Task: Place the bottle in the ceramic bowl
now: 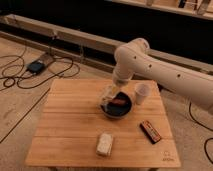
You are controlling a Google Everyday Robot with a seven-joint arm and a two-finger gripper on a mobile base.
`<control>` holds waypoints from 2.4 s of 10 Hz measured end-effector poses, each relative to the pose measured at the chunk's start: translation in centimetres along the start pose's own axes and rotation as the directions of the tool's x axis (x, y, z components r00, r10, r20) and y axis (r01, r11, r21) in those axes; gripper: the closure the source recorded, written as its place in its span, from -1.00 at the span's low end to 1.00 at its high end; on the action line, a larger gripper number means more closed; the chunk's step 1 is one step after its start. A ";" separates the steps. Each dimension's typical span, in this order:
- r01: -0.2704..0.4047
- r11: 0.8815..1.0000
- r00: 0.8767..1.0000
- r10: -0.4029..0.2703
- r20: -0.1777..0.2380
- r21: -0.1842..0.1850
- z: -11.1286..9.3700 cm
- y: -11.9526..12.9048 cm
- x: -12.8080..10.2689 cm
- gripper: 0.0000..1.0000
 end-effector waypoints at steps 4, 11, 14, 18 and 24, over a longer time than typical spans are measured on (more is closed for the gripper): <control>-0.114 0.993 0.992 0.115 -0.046 0.018 1.6 1.9 -3.8 1.00; -0.197 0.970 0.953 0.224 -0.205 0.143 4.2 0.5 -5.8 0.42; -0.173 0.972 0.955 0.205 -0.215 0.160 4.6 0.0 -6.1 -0.18; -0.130 0.978 0.967 0.161 -0.200 0.161 5.0 -0.3 -5.5 -0.60; -0.095 0.984 0.981 0.118 -0.153 0.153 5.3 -0.5 -4.9 -0.60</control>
